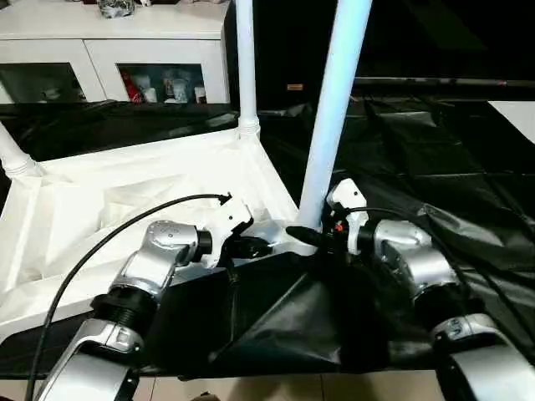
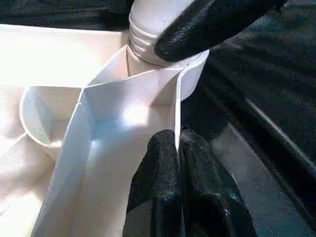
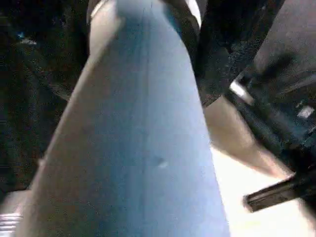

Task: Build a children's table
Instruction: Rotate leg to tighten

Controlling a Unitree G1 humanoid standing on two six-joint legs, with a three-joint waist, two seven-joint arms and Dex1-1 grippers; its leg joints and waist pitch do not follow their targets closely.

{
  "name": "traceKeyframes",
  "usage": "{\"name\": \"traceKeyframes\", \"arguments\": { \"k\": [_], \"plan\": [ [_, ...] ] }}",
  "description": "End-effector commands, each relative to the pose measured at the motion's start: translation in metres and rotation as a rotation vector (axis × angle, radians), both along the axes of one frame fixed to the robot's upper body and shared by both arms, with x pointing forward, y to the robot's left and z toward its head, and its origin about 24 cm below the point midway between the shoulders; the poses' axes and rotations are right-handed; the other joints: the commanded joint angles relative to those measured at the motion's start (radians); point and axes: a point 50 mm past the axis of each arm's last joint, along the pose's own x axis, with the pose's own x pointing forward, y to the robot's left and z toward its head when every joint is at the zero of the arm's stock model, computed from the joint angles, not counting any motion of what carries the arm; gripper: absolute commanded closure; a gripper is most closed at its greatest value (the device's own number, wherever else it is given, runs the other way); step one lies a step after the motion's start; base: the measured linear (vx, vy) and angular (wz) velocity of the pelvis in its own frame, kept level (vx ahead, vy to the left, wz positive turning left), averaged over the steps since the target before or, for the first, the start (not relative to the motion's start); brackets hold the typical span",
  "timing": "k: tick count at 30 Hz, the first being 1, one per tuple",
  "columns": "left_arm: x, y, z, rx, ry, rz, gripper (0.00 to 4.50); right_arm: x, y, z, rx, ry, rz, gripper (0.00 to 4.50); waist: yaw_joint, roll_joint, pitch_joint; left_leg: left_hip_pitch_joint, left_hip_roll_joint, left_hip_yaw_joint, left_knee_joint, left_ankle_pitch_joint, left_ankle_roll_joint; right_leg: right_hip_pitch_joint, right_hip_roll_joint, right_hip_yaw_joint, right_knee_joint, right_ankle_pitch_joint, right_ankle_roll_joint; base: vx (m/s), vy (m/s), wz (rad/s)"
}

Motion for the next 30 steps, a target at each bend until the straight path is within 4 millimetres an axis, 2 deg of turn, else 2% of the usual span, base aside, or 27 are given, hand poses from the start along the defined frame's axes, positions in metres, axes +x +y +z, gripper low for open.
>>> {"name": "traceKeyframes", "arguments": {
  "k": [1, 4, 5, 7, 8, 9, 10, 11, 12, 15, 16, 17, 19, 20, 22, 26, 28, 30],
  "plan": [
    [0.009, -0.007, 0.005, -0.029, -0.034, 0.099, 4.50, -0.003, -0.002, -0.020, -0.038, 0.080, -0.121, 1.85, -0.002, -0.009, -0.064, 0.011, 0.022, -0.005, -0.064, -0.258, 0.024, 0.048, -0.060, 0.049, -0.090, -0.354, -0.165, 0.000, 0.000, 0.00],
    [0.019, -0.014, 0.003, 0.007, -0.039, 0.221, 4.50, -0.001, 0.004, -0.029, -0.007, 0.124, -0.322, 1.90, -0.004, -0.006, -0.062, 0.015, 0.021, -0.006, -0.066, -0.288, 0.013, 0.045, -0.061, 0.050, -0.097, -0.397, -0.148, 0.000, 0.000, 0.00],
    [0.022, -0.019, 0.003, 0.015, -0.037, 0.251, 4.50, 0.000, 0.009, -0.032, 0.002, 0.146, -0.385, 1.91, -0.007, 0.000, -0.061, 0.017, 0.020, -0.007, -0.067, -0.300, 0.008, 0.041, -0.060, 0.051, -0.098, -0.401, -0.146, 0.000, 0.000, 0.00],
    [0.028, -0.028, 0.004, 0.044, -0.057, 0.324, 4.50, -0.001, 0.021, -0.037, 0.006, 0.189, -0.483, 1.91, -0.006, -0.004, -0.062, 0.019, 0.018, -0.006, -0.066, -0.308, 0.001, 0.040, -0.060, 0.049, -0.103, -0.410, -0.139, 0.000, 0.000, 0.00],
    [0.029, -0.030, 0.004, 0.046, -0.059, 0.331, 4.50, -0.001, 0.025, -0.037, 0.000, 0.183, -0.483, 1.91, -0.004, 0.003, -0.061, 0.020, 0.017, -0.008, -0.066, -0.316, -0.001, 0.042, -0.060, 0.048, -0.104, -0.420, -0.134, 0.000, 0.000, 0.00],
    [0.030, -0.036, 0.005, 0.047, -0.060, 0.343, 4.50, 0.000, 0.032, -0.035, -0.014, 0.167, -0.479, 1.91, -0.005, -0.002, -0.062, 0.017, 0.016, -0.008, -0.066, -0.321, 0.001, 0.042, -0.060, 0.047, -0.106, -0.422, -0.127, 0.000, 0.000, 0.00],
    [0.030, -0.036, 0.005, 0.047, -0.060, 0.343, 4.50, 0.000, 0.032, -0.035, -0.014, 0.167, -0.479, 1.91, -0.005, -0.002, -0.062, 0.017, 0.016, -0.008, -0.066, -0.321, 0.001, 0.042, -0.060, 0.047, -0.106, -0.422, -0.127, 0.000, 0.000, 0.00],
    [0.031, -0.041, 0.005, 0.044, -0.066, 0.338, 4.50, 0.001, 0.039, -0.032, -0.020, 0.145, -0.459, 1.91, -0.003, 0.005, -0.063, 0.014, 0.017, -0.009, -0.067, -0.318, 0.007, 0.045, -0.061, 0.047, -0.104, -0.411, -0.123, 0.000, 0.000, 0.00],
    [0.031, -0.041, 0.005, 0.044, -0.066, 0.338, 4.50, 0.001, 0.039, -0.032, -0.020, 0.145, -0.459, 1.91, -0.004, 0.000, -0.064, 0.012, 0.017, -0.009, -0.067, -0.315, 0.009, 0.046, -0.059, 0.047, -0.104, -0.395, -0.124, 0.000, 0.000, 0.00],
    [0.031, -0.052, 0.009, 0.022, -0.097, 0.296, 4.50, 0.003, 0.052, -0.022, 0.013, 0.088, -0.390, 1.91, -0.003, 0.000, -0.063, 0.013, 0.016, -0.008, -0.067, -0.320, 0.015, 0.045, -0.059, 0.047, -0.105, -0.388, -0.127, 0.000, 0.000, 0.00],
    [0.030, -0.053, 0.010, 0.013, -0.105, 0.279, 4.50, 0.003, 0.052, -0.019, 0.037, 0.087, -0.371, 1.36, -0.002, 0.000, -0.063, 0.012, 0.016, -0.009, -0.067, -0.323, 0.017, 0.046, -0.060, 0.047, -0.107, -0.392, -0.126, 0.000, 0.000, 0.00],
    [0.028, -0.052, 0.011, -0.013, -0.107, 0.236, 4.50, 0.005, 0.049, -0.014, 0.073, 0.074, -0.327, 1.22, -0.002, -0.002, -0.064, 0.011, 0.017, -0.009, -0.068, -0.325, 0.020, 0.048, -0.060, 0.047, -0.105, -0.390, -0.126, 0.000, 0.000, 0.00],
    [0.027, -0.050, 0.011, -0.023, -0.106, 0.219, 4.50, 0.005, 0.048, -0.011, 0.088, 0.073, -0.298, 1.17, -0.004, 0.000, -0.063, 0.005, 0.018, -0.011, -0.069, -0.321, 0.026, 0.052, -0.060, 0.046, -0.101, -0.378, -0.126, 0.000, 0.000, 0.00],
    [0.027, -0.049, 0.011, -0.028, -0.105, 0.211, 4.50, 0.005, 0.047, -0.010, 0.094, 0.072, -0.282, 1.03, -0.008, -0.003, -0.064, 0.002, 0.018, -0.012, -0.069, -0.315, 0.029, 0.054, -0.059, 0.045, -0.100, -0.369, -0.126, 0.000, 0.000, 0.00],
    [0.024, -0.043, 0.011, -0.045, -0.097, 0.170, 4.50, 0.006, 0.040, -0.005, 0.088, 0.055, -0.209, 0.78, -0.009, -0.003, -0.065, 0.003, 0.018, -0.011, -0.068, -0.304, 0.032, 0.055, -0.059, 0.045, -0.099, -0.354, -0.133, 0.000, 0.000, 0.00],
    [0.018, -0.031, 0.011, -0.077, -0.081, 0.077, 4.50, 0.007, 0.020, 0.003, 0.037, 0.023, -0.071, 0.33, -0.009, -0.006, -0.069, -0.001, 0.018, -0.006, -0.059, -0.241, 0.062, 0.059, -0.060, 0.047, -0.089, -0.271, -0.175, 0.000, 0.000, 0.00],
    [0.017, -0.030, 0.011, -0.084, -0.078, 0.065, 4.50, 0.006, 0.017, 0.004, 0.033, 0.025, -0.050, 0.33, -0.008, -0.005, -0.069, 0.001, 0.019, -0.003, -0.058, -0.226, 0.066, 0.058, -0.060, 0.048, -0.088, -0.256, -0.182, 0.000, 0.000, 0.00],
    [0.013, -0.025, 0.012, -0.102, -0.063, 0.016, 4.50, 0.003, 0.005, 0.006, 0.016, 0.028, 0.025, 0.33, -0.004, -0.004, -0.070, -0.001, 0.024, -0.005, -0.057, -0.201, 0.074, 0.061, -0.058, 0.046, -0.079, -0.208, -0.207, 0.000, 0.000, 0.00]
  ]
}}
